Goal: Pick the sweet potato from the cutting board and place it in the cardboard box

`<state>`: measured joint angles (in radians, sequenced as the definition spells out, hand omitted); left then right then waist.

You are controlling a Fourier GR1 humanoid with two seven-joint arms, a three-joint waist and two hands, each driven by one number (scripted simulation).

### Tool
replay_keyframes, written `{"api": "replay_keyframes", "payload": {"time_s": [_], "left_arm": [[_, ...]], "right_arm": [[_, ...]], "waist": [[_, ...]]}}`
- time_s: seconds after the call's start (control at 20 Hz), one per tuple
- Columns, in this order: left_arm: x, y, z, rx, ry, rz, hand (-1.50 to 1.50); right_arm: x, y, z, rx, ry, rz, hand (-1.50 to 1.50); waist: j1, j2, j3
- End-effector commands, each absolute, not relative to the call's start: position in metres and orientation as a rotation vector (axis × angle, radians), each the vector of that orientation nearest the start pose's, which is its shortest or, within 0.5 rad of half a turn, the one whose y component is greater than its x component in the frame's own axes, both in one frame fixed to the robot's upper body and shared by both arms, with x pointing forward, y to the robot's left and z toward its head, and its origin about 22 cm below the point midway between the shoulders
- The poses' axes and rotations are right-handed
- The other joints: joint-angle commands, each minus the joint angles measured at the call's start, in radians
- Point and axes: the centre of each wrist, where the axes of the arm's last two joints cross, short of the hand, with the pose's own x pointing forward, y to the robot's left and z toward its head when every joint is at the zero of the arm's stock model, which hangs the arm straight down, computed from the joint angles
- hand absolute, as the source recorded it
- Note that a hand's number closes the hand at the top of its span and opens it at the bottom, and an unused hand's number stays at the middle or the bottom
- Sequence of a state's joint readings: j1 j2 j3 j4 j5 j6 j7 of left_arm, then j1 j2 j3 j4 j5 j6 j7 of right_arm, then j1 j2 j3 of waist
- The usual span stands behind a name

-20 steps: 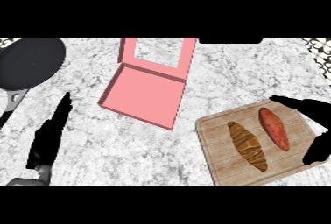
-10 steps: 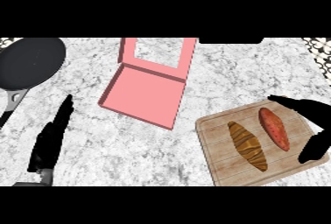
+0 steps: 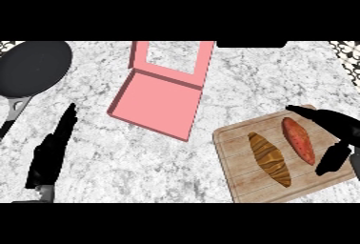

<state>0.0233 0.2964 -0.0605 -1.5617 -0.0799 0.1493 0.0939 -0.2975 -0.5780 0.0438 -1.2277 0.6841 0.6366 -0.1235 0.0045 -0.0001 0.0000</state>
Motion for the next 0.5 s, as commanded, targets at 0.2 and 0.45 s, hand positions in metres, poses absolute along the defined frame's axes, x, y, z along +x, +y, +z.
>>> {"api": "replay_keyframes", "payload": {"time_s": [0.2,0.45], "left_arm": [[0.243,0.291,0.000,0.375,-1.454,-0.207,0.00],[0.244,0.286,0.015,0.377,-1.439,-0.201,0.00]], "right_arm": [[0.299,-0.358,0.039,-0.401,-0.951,1.381,-1.50],[0.308,-0.347,0.033,-0.346,-0.942,1.340,1.50]], "waist": [[-0.004,0.000,0.000],[-0.003,0.000,0.000]]}}
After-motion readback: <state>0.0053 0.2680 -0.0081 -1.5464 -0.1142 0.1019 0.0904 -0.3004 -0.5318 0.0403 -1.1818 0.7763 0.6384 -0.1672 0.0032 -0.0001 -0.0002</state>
